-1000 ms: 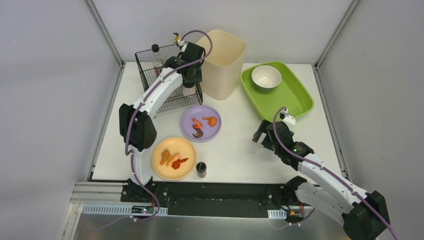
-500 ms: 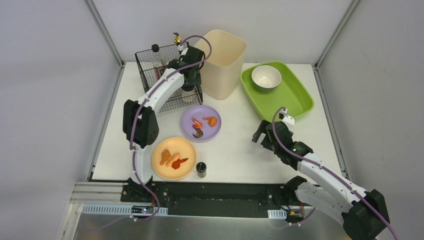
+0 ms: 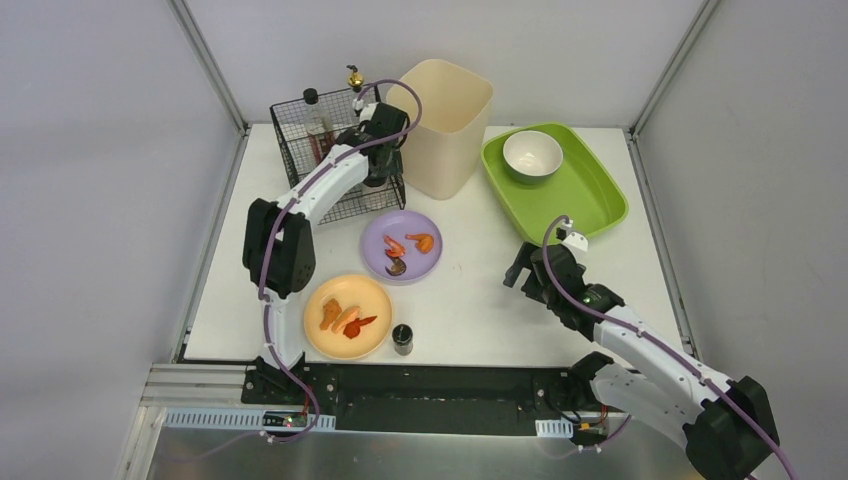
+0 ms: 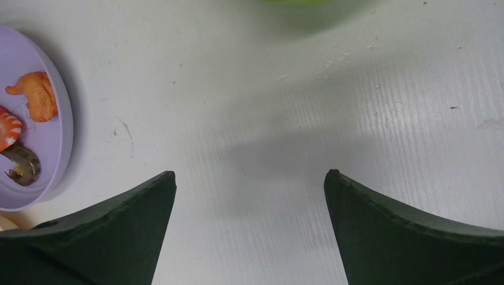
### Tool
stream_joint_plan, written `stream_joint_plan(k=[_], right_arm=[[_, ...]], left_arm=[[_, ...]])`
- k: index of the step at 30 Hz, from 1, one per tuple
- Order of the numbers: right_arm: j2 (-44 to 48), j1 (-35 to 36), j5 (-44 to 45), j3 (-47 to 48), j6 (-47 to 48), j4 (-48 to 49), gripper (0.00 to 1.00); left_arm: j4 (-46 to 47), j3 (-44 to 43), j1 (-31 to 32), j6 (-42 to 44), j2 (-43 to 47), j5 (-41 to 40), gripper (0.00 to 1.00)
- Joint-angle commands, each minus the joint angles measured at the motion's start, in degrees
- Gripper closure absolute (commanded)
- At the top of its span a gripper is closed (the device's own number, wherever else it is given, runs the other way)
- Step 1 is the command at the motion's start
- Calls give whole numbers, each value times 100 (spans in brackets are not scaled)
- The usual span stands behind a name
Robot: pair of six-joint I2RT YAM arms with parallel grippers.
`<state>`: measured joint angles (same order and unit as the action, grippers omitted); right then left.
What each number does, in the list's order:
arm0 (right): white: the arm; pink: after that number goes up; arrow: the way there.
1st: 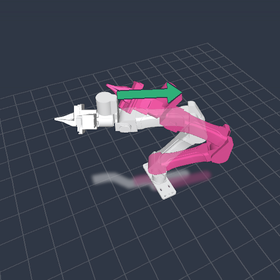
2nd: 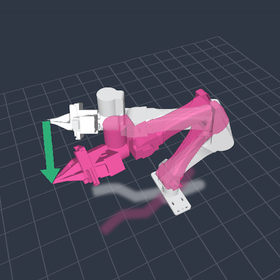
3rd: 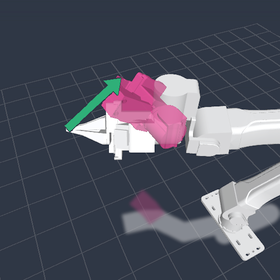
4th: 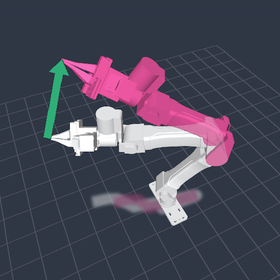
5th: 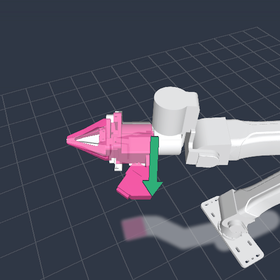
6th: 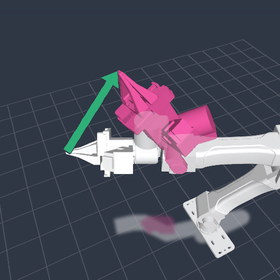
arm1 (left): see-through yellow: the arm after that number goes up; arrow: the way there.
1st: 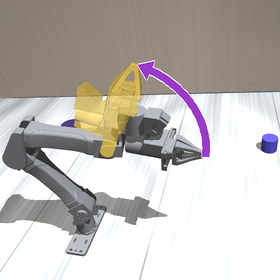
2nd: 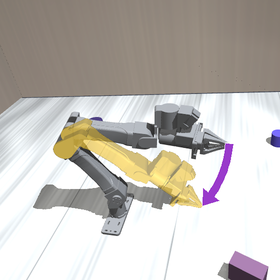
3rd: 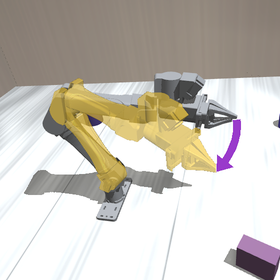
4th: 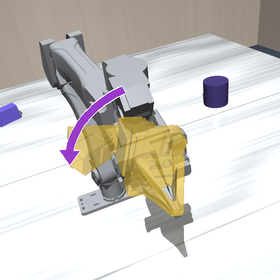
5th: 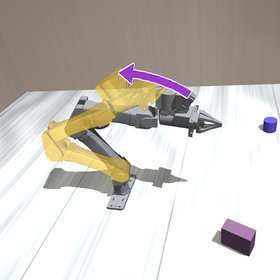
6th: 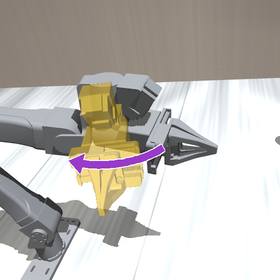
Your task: Clear the kitchen counter
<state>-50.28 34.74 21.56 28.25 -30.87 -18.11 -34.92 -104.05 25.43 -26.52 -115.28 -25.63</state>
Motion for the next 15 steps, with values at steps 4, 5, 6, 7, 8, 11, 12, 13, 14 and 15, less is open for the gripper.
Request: stream_joint_plan(k=[4, 5, 6, 7, 8, 11, 12, 13, 14, 15], right_arm=[[-45, 25, 6, -21, 11, 219, 1], [-49, 26, 6, -21, 11, 224, 1], [-54, 29, 6, -21, 7, 229, 1], [-64, 31, 5, -21, 11, 229, 1], [-73, 25, 1, -21, 10, 231, 1], [-101, 34, -2, -28, 9, 246, 1], [-109, 34, 3, -23, 11, 247, 1], [-108, 35, -2, -26, 5, 247, 1], [-113, 33, 5, -30, 5, 254, 1], [-110, 35, 5, -30, 6, 257, 1]], left_arm=[[117, 335, -56, -79, 351, 133, 15], [117, 358, -58, -54, 416, 175, 13], [110, 373, -57, -24, 479, 215, 12], [107, 391, -54, 15, 546, 260, 9], [106, 408, -50, 46, 614, 312, 5], [62, 563, -12, 109, 967, 508, 1], [39, 609, 12, 138, 1062, 525, 1], [9, 656, 48, 163, 1170, 543, 1], [-15, 710, 95, 195, 1270, 568, 1], [-56, 770, 147, 212, 1363, 572, 1]])
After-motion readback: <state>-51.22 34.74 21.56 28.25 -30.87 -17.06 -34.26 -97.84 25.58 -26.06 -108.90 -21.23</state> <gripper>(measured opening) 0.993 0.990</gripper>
